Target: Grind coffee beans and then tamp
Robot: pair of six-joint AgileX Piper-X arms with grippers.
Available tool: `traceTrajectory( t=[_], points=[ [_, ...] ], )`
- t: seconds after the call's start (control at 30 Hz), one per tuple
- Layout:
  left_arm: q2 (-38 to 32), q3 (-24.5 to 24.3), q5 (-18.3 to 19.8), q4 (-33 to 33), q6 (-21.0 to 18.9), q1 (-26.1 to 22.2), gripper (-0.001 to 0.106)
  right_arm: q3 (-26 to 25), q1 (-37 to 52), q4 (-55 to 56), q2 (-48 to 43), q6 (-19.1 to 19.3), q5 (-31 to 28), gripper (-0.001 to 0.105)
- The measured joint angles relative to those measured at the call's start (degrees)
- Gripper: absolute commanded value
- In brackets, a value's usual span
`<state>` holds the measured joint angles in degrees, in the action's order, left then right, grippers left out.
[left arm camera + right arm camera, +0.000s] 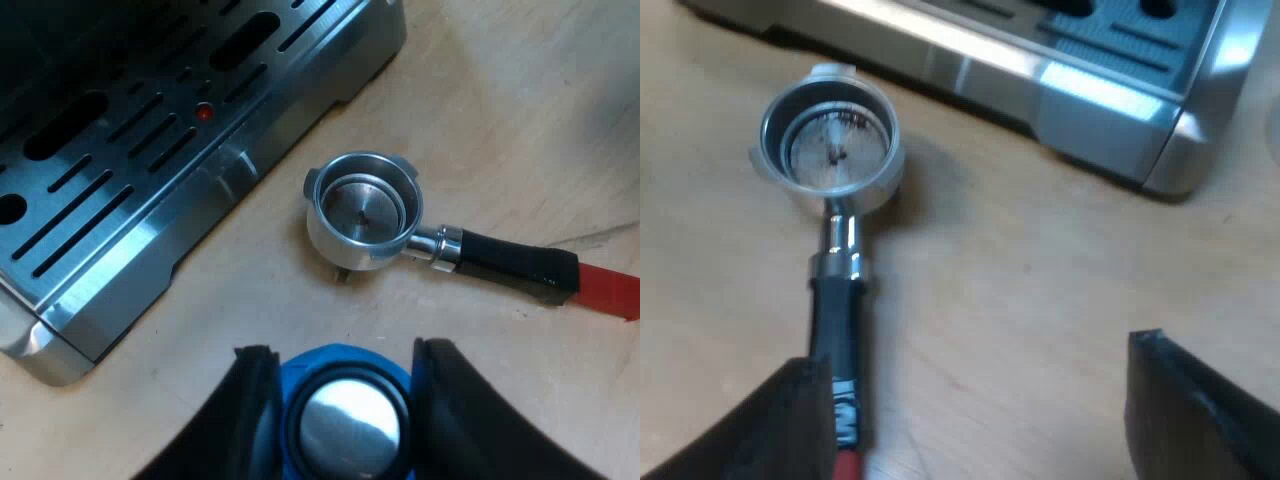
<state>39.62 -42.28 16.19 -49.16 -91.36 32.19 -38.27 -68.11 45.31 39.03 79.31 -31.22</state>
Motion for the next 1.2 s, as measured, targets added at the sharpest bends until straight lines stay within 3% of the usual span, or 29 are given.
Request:
traceTrajectory(
  t=[0.5,0.7,0.8,1.2],
  points=[
    [0.0,-0.1,0.0,0.0,0.0,0.0,0.0,14.6,0.0,-23.8,0.0,-0.9,1.8,0.062],
    [2.8,-0.1,0.3,0.0,0.0,0.0,0.0,16.0,0.0,-27.9,0.0,-0.9,1.8,0.062],
    [4.6,-0.3,0.3,-0.3,0.0,0.0,0.0,16.0,0.0,-29.2,0.0,1.0,1.8,0.062],
    [11.9,-7.3,0.3,-0.1,1.4,3.1,0.0,16.0,0.0,-32.3,0.0,2.7,1.8,0.062]
  ],
)
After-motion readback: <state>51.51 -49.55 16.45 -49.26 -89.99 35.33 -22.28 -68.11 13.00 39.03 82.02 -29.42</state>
